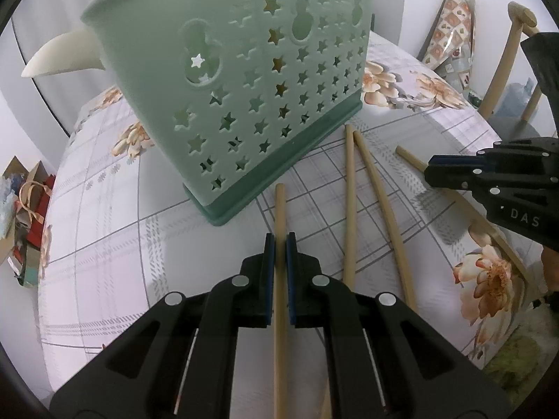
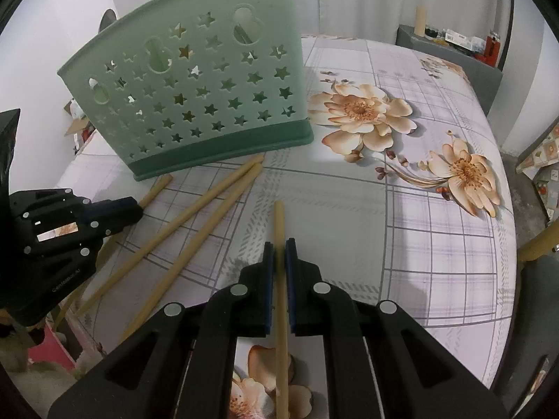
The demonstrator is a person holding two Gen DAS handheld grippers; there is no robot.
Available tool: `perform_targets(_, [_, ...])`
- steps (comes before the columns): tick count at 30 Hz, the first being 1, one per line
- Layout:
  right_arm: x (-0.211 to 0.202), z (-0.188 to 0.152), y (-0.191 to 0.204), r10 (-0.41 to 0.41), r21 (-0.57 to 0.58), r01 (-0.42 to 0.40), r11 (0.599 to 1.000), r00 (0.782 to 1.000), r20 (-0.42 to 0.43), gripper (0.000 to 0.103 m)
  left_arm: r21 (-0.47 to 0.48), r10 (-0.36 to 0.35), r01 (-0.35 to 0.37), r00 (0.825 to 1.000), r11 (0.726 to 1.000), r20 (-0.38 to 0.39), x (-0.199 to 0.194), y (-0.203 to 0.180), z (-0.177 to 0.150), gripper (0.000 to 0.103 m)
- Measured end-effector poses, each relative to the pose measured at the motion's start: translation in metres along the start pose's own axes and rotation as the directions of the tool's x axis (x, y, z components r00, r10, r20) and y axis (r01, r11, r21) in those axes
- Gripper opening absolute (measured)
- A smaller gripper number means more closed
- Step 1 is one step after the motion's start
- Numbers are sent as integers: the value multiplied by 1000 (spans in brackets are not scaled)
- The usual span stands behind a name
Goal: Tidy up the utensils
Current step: 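Lift the chopstick with the left tool toward the caddy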
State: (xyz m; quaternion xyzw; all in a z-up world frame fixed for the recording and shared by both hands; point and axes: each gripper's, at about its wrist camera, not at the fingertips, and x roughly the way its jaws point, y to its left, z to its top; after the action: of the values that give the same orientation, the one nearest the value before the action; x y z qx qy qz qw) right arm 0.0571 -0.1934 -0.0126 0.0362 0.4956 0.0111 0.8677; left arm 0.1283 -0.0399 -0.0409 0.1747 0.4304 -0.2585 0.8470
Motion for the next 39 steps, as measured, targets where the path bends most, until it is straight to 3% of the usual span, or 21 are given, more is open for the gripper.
perform_targets(39, [-1,-1,-2,7,14,-7,1000,1000,3,7,36,31,-32,999,999,7,10,-10,16,6])
